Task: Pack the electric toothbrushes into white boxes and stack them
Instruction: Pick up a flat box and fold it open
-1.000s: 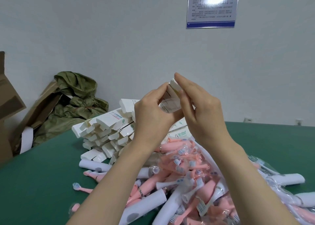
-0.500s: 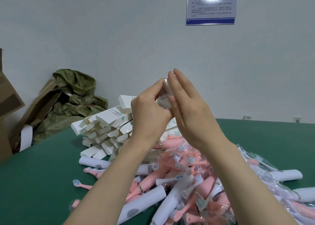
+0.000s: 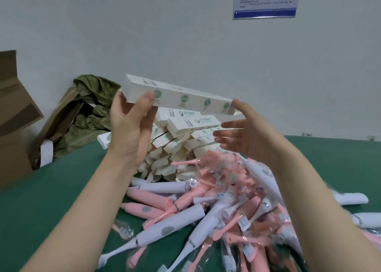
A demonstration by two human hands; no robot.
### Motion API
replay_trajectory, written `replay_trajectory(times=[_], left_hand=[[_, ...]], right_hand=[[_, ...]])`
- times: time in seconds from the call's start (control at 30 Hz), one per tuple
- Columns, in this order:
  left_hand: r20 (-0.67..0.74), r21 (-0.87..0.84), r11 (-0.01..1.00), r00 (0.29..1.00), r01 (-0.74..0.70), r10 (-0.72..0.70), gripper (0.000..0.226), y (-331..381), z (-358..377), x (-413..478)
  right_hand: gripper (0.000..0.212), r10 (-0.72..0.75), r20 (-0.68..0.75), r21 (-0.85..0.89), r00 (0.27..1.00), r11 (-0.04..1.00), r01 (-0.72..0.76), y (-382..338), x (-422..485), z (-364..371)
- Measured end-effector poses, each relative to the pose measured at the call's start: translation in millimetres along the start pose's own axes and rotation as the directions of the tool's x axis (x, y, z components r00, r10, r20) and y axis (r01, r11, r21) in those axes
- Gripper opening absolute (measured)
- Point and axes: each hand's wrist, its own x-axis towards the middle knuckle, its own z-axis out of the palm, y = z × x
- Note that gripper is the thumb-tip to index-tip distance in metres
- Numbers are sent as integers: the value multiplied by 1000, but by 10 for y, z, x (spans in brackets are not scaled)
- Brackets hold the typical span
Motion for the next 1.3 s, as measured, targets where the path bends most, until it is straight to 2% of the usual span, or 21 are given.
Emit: replay_trajectory(times=[0.07,0.1,0.17,0.23,0.27,0.33,0.37,0.47,0.53,0.57,0.63,0.67,0.73,0.83,0.93,0.97,1.03,1.07,1.17,1.23,1.3], left_hand=[[-17,22,995,995,101,-101,46,-50,-162,-120],[-11,81,986,989,146,-146,47,-80,-247,-174],[-36,264,936,972,234,-232,57,-105,-391,-260],[-144,514,809,959,285,-246,80,-76,-506,-294],[-179,673,692,965,262,-191,90,-52,-544,-295],[-87,892,439,994,110,-72,95,-6,-532,-303],[-1,922,387,998,24,-59,91,2,-463,-307],[212,934,318,970,-164,-123,82,-80,-139,-331],[298,936,233,947,-265,-118,72,-180,3,-371],[313,932,224,945,-286,-94,65,-215,23,-376],[283,926,281,956,-250,-80,57,-252,-28,-382],[270,923,309,958,-230,-93,59,-263,-72,-382],[295,914,323,949,-245,-114,66,-278,-134,-374],[408,880,306,908,-362,-98,67,-277,-97,-350],[450,864,303,887,-402,-107,32,-242,11,-302],[436,859,350,892,-374,-118,25,-225,45,-293],[381,829,482,917,-283,-117,36,-221,79,-289],[343,822,511,935,-252,-92,40,-229,97,-287],[224,844,497,975,-203,19,27,-249,155,-275],[147,858,493,989,-143,31,16,-246,172,-252],[135,862,493,991,-116,-3,8,-239,149,-240]], right_hand=[[49,63,138,169,988,982,-86,80,2,54],[42,55,134,250,989,964,-88,110,11,72],[23,4,38,350,999,937,-17,160,35,99],[11,-67,-41,299,997,951,76,210,23,119],[11,-103,-67,246,992,962,117,233,14,124],[15,-171,-69,137,983,974,179,277,-28,159],[17,-196,-21,89,980,976,197,295,-63,205],[8,-211,171,-26,963,976,218,351,-190,391],[12,-189,217,-90,958,973,212,382,-252,478],[19,-176,217,-112,960,973,203,383,-257,494],[33,-178,158,-113,971,974,197,349,-242,470],[34,-195,111,-82,975,975,204,328,-230,440],[23,-221,24,13,975,975,221,294,-199,382],[23,-253,-11,33,968,967,253,301,-173,372],[21,-335,36,-38,942,941,336,312,-151,379],[20,-352,49,-44,935,934,354,307,-139,367],[20,-359,56,-46,932,931,361,293,-118,336],[20,-351,59,-35,934,935,354,288,-113,328],[23,-329,96,26,940,944,328,291,-130,360],[25,-321,113,62,940,947,316,285,-133,401],[28,-308,142,118,941,949,293,254,-127,417]])
